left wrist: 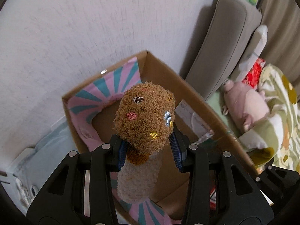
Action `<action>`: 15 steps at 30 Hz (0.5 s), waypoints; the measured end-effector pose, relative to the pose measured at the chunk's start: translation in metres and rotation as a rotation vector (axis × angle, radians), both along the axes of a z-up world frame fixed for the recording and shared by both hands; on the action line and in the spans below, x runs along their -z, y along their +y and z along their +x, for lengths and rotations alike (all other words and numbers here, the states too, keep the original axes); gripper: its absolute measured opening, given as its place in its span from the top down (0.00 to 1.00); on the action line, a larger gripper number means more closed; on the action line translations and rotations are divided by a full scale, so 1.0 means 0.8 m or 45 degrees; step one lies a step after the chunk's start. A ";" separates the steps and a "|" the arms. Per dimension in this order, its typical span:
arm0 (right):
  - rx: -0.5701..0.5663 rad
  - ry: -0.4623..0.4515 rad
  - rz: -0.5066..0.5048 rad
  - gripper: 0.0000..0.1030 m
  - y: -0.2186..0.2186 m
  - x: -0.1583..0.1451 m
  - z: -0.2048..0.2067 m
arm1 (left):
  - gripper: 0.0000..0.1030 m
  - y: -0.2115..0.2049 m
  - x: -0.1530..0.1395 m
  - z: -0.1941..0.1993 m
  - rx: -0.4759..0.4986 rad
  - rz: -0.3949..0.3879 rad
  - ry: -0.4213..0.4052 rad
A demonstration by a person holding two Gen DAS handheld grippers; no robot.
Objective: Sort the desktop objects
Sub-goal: 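Carry the teddy toy and red carton into the cardboard box with both grippers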
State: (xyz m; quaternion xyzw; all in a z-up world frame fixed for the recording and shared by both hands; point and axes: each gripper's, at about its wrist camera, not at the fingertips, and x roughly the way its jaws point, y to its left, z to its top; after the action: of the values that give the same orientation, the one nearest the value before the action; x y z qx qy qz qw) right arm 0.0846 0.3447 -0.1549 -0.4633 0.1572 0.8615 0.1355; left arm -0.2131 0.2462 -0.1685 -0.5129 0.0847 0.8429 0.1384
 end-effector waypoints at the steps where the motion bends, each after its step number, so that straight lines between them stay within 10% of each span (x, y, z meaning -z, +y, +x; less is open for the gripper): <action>1: -0.015 -0.012 -0.005 0.56 0.000 0.005 0.000 | 0.64 -0.002 0.003 -0.001 -0.008 0.001 -0.008; 7: -0.068 -0.011 -0.030 0.56 0.002 0.011 -0.003 | 0.62 -0.001 0.004 -0.008 -0.044 0.017 -0.015; 11: -0.120 0.015 -0.105 0.54 0.006 0.011 -0.004 | 0.03 -0.010 -0.011 -0.016 -0.109 0.081 -0.023; 15: -0.077 -0.063 -0.091 0.34 0.008 0.016 -0.009 | 0.01 -0.032 -0.042 -0.016 -0.183 0.182 0.020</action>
State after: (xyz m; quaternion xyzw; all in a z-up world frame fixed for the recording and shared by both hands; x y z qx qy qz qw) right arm 0.0776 0.3515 -0.1675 -0.4937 0.1702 0.8473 0.0967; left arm -0.2257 0.2208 -0.1350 -0.4998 -0.0117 0.8586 0.1131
